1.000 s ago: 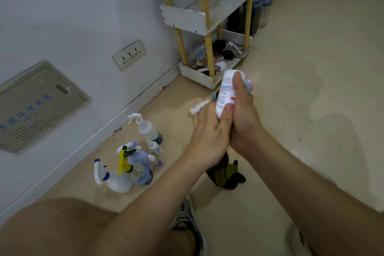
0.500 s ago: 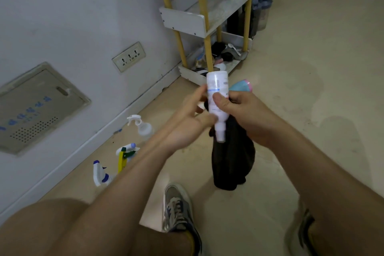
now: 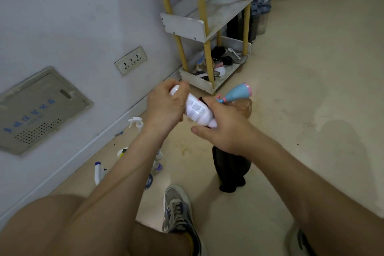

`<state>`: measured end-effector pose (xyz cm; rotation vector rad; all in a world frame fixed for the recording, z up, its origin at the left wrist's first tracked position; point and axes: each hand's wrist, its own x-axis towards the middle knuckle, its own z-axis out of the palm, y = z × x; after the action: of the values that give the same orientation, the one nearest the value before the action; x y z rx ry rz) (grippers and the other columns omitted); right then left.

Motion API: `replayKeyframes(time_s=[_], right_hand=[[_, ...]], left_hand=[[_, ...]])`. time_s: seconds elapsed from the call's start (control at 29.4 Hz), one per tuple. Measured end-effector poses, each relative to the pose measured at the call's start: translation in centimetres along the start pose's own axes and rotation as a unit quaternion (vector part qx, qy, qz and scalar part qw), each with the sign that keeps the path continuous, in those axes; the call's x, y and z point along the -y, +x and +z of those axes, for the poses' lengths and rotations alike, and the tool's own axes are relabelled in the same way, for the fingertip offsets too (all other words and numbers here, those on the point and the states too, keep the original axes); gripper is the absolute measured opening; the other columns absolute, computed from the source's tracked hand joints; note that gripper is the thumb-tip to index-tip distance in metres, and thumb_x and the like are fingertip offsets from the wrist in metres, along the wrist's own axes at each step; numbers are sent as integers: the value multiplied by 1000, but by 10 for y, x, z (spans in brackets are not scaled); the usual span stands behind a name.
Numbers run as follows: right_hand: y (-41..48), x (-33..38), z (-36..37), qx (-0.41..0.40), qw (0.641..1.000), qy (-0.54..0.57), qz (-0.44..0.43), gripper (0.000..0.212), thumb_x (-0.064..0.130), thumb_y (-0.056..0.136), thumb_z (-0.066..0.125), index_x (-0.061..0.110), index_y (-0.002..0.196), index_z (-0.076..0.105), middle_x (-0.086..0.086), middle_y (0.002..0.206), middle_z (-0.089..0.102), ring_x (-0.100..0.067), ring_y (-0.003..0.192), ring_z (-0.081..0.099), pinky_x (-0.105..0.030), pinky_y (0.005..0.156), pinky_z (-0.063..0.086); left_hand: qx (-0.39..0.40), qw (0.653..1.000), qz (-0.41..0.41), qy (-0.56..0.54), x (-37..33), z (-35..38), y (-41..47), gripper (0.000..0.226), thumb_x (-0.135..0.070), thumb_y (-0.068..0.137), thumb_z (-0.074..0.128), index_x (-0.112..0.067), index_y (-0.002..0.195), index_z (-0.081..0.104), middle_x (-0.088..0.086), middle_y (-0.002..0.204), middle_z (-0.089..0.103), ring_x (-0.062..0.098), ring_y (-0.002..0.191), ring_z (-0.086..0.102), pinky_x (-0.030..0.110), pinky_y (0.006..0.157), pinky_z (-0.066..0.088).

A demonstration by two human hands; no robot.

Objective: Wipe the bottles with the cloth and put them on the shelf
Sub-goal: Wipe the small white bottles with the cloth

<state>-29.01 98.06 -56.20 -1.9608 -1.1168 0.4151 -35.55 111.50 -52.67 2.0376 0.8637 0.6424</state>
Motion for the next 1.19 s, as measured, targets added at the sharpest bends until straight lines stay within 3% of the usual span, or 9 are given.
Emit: replayKeyframes(time_s=[0.17,0.27,0.44,0.51,0.71,0.85,0.95,1.06,1.19], right_hand=[[-10,-3,34,-104,979,-174,-10,37,36,98,55,14,127,52,-7,103,64,-27,87,61,-38,69,46],[0,-5,14,-16,994,101,49,18,28,93,66,14,103,61,-2,82,66,-12,65,57,-33,62,45],[1,0,-19,178,852,466,156,30,21,88,67,3,111,59,-11,82,70,-15,67,64,-23,52,48],[3,5,-15,171,850,474,152,31,21,84,71,3,107,59,-9,81,69,-15,73,66,-24,54,49],[10,14,-7,39,991,111,65,28,33,94,62,13,114,58,0,80,61,-10,61,56,-29,57,49],[6,17,10,-24,990,-133,-35,38,35,102,46,18,136,52,-7,114,64,-23,99,59,-40,82,49],[3,11,21,-81,988,-91,-91,33,15,99,51,15,130,62,-9,122,65,-28,105,61,-44,87,52],[6,8,17,-137,985,16,-105,27,10,95,57,9,118,70,-7,133,61,-11,114,54,-12,103,36],[19,8,9,-146,966,197,83,30,25,97,60,21,126,66,4,138,47,-10,127,42,-14,110,31]], left_hand=[[-73,984,-137,-85,21,1,9,32,-32,92,52,-12,67,49,4,59,46,19,54,40,30,53,32],[-13,982,-120,-148,23,1,6,28,-33,99,51,-11,82,55,8,71,50,14,58,46,26,51,39],[261,898,-70,-346,13,-14,10,15,-24,91,59,-11,97,59,7,91,54,19,83,56,29,75,53],[296,898,-44,-322,7,-14,8,9,-19,95,54,-11,98,58,8,92,54,19,81,56,28,72,53],[131,986,54,85,9,-10,13,30,-33,99,45,-13,82,58,0,72,56,14,64,52,37,62,43],[132,980,-111,100,22,-10,13,28,-24,94,41,-8,72,51,6,61,46,16,49,37,26,49,28],[64,981,-184,27,24,-14,15,28,-20,96,41,-12,69,42,4,62,37,16,52,29,22,45,23],[-36,969,-239,-47,26,-24,19,30,-22,100,37,-11,73,47,9,65,46,17,49,33,16,36,27],[-62,937,-280,-201,20,-20,11,21,-20,101,41,-10,86,51,8,72,53,12,51,45,18,38,46]])
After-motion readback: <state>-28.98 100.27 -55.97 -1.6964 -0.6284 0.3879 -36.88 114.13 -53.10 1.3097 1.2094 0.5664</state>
